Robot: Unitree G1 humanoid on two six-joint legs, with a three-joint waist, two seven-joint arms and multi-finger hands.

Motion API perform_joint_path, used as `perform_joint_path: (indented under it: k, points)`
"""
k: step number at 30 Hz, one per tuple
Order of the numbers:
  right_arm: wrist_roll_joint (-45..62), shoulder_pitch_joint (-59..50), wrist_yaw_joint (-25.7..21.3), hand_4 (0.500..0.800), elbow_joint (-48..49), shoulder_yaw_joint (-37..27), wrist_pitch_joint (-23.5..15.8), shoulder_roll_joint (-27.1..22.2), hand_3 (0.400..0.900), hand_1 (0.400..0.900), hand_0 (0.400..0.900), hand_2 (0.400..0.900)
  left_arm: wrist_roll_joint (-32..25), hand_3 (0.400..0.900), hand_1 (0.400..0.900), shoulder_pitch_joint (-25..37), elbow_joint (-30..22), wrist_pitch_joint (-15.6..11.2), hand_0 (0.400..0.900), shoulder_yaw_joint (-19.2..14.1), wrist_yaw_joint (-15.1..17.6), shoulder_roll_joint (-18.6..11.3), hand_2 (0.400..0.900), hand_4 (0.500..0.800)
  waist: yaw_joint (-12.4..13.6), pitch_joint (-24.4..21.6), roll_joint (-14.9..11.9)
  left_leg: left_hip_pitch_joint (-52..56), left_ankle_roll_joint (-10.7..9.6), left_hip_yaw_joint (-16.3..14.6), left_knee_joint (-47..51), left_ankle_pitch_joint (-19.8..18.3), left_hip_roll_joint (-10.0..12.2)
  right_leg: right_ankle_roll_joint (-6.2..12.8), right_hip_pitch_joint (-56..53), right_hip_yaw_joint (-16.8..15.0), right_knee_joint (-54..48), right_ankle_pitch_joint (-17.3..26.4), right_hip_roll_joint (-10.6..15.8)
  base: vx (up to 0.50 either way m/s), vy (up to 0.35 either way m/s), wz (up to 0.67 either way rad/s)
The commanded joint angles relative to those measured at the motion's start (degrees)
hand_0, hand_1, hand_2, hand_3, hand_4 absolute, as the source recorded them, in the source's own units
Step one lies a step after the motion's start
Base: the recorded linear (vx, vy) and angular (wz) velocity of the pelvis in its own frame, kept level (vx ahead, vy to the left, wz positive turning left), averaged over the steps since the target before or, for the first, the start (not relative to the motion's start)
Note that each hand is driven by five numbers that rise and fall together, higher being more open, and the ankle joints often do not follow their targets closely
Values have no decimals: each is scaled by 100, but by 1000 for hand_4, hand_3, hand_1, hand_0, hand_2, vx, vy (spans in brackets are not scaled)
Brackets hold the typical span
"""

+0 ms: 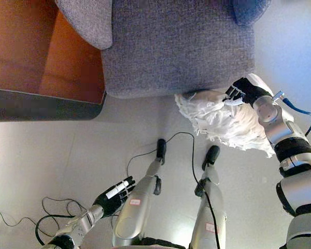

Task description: Pick up the pillow and put it on the sofa.

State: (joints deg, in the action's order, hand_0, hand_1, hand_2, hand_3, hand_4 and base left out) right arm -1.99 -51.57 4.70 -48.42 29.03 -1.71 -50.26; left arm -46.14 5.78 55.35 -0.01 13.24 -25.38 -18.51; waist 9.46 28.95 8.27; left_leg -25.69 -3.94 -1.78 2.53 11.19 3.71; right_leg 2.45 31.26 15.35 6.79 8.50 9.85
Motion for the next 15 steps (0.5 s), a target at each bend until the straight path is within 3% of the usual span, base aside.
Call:
perform_joint_path:
  k: [1,9,15]
  points:
    - [289,-590,-55,500,516,-86,-544,-441,400,400,400,400,-86,900,900,-384,312,28,900,74,40,-181,900,800,-7,84,-86,6,-9,79,-106,-246,-283,146,-283,282,880,-1113,-258,0,0,0]
    - [132,-72,275,500,1041,-244,-877,-442,400,400,400,400,140,900,900,-387,416,156,900,-99,48,-251,900,800,-136,84,-316,878,-43,-4,130,-305,-237,236,-1280,291,328,-948,-281,26,-15,0]
    - [1,396,760,500,1735,-403,-998,-621,400,400,400,400,432,900,900,-480,587,330,900,-265,75,-285,900,800,-215,-344,-559,1366,-61,-113,247,-449,-190,302,-1973,314,-150,-851,-303,84,-15,1]
